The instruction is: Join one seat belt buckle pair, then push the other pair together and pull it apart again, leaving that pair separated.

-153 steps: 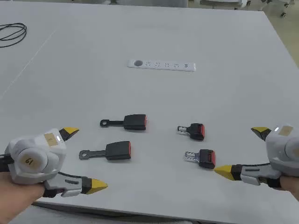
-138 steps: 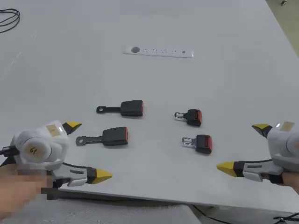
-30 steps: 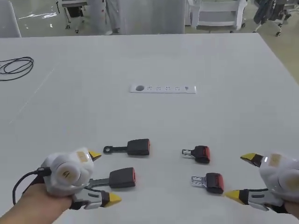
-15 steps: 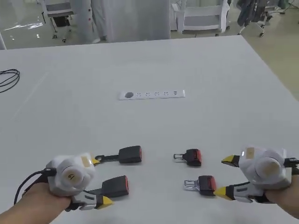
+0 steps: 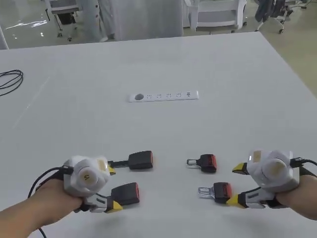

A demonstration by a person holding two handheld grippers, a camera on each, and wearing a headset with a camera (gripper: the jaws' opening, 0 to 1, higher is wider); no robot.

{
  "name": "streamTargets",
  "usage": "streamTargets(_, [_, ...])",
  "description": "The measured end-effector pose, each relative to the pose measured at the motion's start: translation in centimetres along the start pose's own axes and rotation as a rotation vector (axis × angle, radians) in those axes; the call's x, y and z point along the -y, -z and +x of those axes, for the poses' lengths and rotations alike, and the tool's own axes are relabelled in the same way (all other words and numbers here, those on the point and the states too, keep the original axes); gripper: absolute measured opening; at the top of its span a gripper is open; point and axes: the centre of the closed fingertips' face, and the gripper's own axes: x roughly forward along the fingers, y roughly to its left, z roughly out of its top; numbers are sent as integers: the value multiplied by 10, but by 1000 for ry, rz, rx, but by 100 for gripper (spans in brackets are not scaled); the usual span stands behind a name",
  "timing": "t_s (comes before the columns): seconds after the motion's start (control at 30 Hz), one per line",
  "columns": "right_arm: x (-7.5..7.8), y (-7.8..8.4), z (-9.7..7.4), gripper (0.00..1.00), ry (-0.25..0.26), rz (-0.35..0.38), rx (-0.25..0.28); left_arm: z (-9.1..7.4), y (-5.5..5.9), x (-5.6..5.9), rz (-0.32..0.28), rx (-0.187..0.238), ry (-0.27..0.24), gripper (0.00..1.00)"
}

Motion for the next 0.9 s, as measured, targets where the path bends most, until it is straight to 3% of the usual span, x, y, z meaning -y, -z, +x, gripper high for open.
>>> streamTargets(0.13, [1,0,8,53,-11,-18,-18,6,0,3,-5,3,19,56])
streamTargets(0.33, [-11,2,21,47,-77,-62,-52,11,6,8,8,-23,44,49])
streamTargets(0.5, [-9,2,26,45,-83,-63,-49,17,13,7,22,-65,44,48])
streamTargets(0.53, [-8,2,27,44,-83,-65,-51,17,8,7,19,-37,51,47])
streamTargets(0.63, [-5,6,32,43,-98,-70,-66,18,7,0,17,-54,42,39])
streamTargets(0.73, [-5,11,35,40,-132,-77,-82,19,7,7,37,-57,87,34])
streamTargets(0.9, [-6,11,35,37,-153,-99,-92,20,7,6,61,-55,95,33])
